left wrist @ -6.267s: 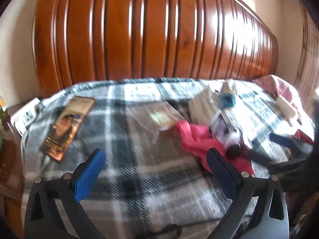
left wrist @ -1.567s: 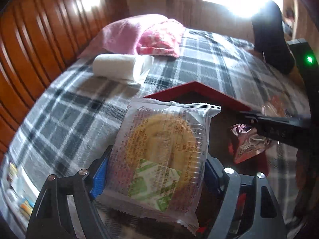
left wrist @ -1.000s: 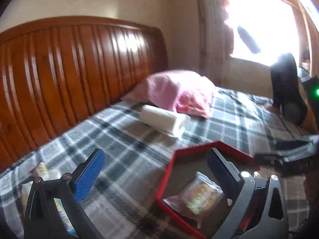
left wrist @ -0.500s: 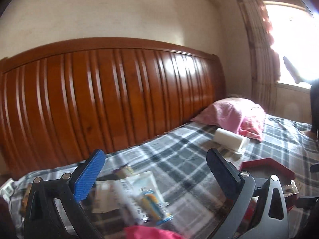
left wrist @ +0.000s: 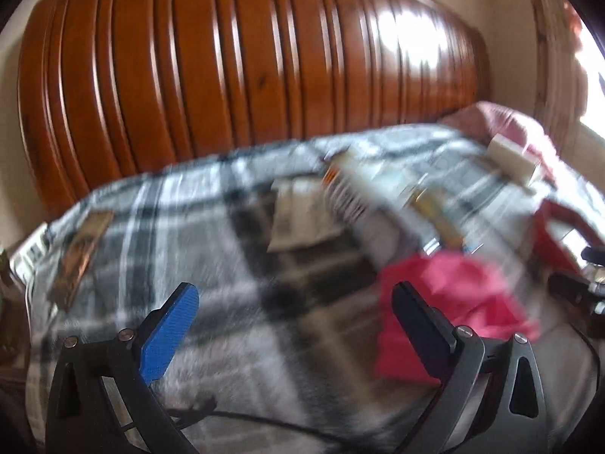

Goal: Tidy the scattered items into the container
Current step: 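Move both tools back toward the remaining items on the blanket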

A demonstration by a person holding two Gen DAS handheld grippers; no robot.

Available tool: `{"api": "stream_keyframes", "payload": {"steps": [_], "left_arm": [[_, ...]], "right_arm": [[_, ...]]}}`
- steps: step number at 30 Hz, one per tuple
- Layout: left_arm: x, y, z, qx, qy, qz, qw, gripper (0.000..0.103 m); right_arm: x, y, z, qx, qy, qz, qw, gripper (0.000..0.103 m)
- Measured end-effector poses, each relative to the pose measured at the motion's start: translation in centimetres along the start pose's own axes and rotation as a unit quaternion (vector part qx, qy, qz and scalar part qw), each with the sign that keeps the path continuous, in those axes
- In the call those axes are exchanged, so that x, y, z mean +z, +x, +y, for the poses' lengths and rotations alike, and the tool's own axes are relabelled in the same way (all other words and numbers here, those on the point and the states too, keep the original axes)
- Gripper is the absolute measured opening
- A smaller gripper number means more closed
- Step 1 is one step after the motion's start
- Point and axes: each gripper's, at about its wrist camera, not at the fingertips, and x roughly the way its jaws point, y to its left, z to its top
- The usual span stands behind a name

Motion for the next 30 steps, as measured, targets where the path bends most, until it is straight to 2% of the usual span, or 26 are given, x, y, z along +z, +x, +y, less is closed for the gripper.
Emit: {"api": "stream_keyframes", "payload": {"steps": [1, 3, 4, 5, 7, 10, 14, 30], "left_arm": [[-0.6, 1.2, 0.1, 0.013, -0.002, 0.019, 0.9997, 0.103], [-1.7, 3.2, 0.6, 0.014, -0.020, 0.058, 0.9980, 0.103], [-2.3, 4.4, 1.0, 0.010, -0.033, 0.081, 0.9961, 0.103], [-2.7, 5.2, 1.3, 0.005, -0.042, 0.096, 0.9945, 0.103], [-3.2, 5.4, 1.7, -0.004, -0.051, 0.094, 0.9942, 0.103], [-3.8, 5.7, 1.2, 0.008, -0.039, 0.098, 0.9944, 0.103], [-4.1, 6.0, 1.0, 0.015, -0.033, 0.102, 0.9942, 0.103], [-3.8, 6.0, 0.9, 0.015, -0.034, 0.100, 0.9943, 0.103]], "right_arm": [[-0.8, 1.4, 0.6, -0.013, -0.003, 0.010, 1.000, 0.103], [-3.0, 4.0, 1.7, -0.048, -0.033, 0.037, 0.998, 0.103], [-4.1, 5.2, 2.0, -0.055, -0.045, 0.050, 0.996, 0.103], [-4.9, 5.6, 1.8, -0.048, -0.040, 0.045, 0.997, 0.103], [-5.2, 5.6, 0.3, -0.016, -0.009, 0.046, 0.999, 0.103], [-5.5, 5.7, -1.3, 0.018, 0.020, 0.047, 0.999, 0.103], [-5.4, 5.7, -0.9, 0.002, 0.008, 0.048, 0.999, 0.103], [-5.4, 6.0, -0.6, 0.002, 0.011, 0.045, 0.999, 0.103]]}}
